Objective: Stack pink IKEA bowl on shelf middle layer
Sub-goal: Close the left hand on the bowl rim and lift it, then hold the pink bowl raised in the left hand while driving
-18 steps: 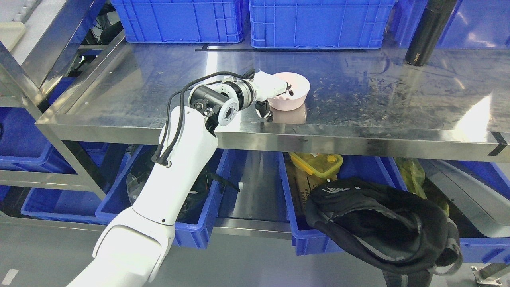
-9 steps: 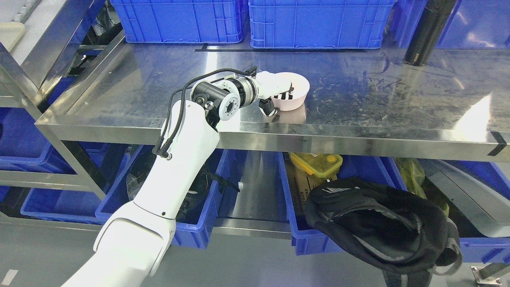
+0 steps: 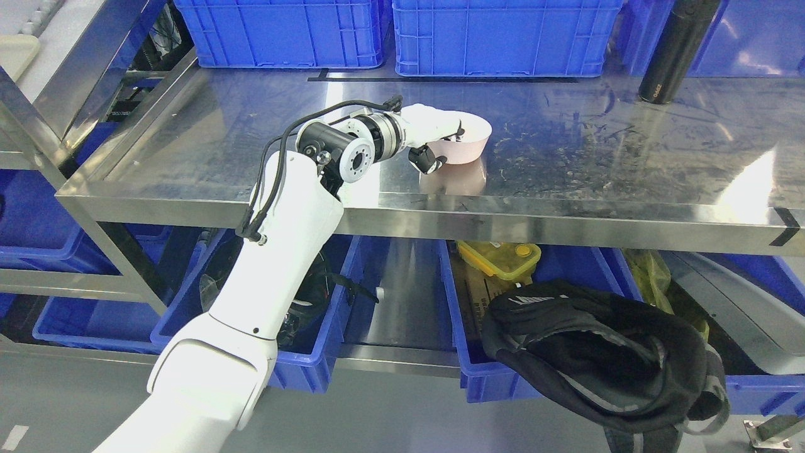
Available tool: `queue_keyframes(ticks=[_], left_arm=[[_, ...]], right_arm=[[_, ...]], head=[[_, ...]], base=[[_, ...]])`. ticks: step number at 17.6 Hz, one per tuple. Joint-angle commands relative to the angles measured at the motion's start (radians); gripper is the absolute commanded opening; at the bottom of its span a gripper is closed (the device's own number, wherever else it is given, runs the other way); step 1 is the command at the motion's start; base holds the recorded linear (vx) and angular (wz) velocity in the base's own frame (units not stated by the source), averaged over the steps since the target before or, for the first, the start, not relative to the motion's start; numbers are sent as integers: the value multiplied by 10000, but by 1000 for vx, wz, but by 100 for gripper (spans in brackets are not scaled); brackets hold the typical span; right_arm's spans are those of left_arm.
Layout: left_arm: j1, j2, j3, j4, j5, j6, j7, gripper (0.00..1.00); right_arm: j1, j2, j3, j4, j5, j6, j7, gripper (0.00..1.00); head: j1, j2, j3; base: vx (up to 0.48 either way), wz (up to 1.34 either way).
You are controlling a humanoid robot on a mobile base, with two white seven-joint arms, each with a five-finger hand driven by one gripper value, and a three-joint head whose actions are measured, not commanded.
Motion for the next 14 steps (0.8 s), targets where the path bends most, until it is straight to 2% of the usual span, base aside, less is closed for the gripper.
queue_keyframes(ticks=[1,3,7,9,14], left_arm=[[-2,162,1152,65,45,-843,202,0],[-17,162,1597,-57,60,-1042,461,0],[89,162,2763,-593,534,-2451,539,0],[181,162,3253,-1098,765,-2699,616,1],[1115,162,3256,-2556,2023,-3081,1015,0]], right_arm=[[230,-175,1,-175,1,-1,2,100],[230,-175,1,-175,1,-1,2,100],[230,-175,1,-175,1,-1,2,100],[230,-175,1,-175,1,-1,2,100],[230,-175,1,-175,1,-1,2,100]], head=[[0,0,0],[0,0,0],[0,0,0],[0,0,0],[0,0,0]], base=[[0,0],[0,0],[0,0],[-4,16],[-16,105]])
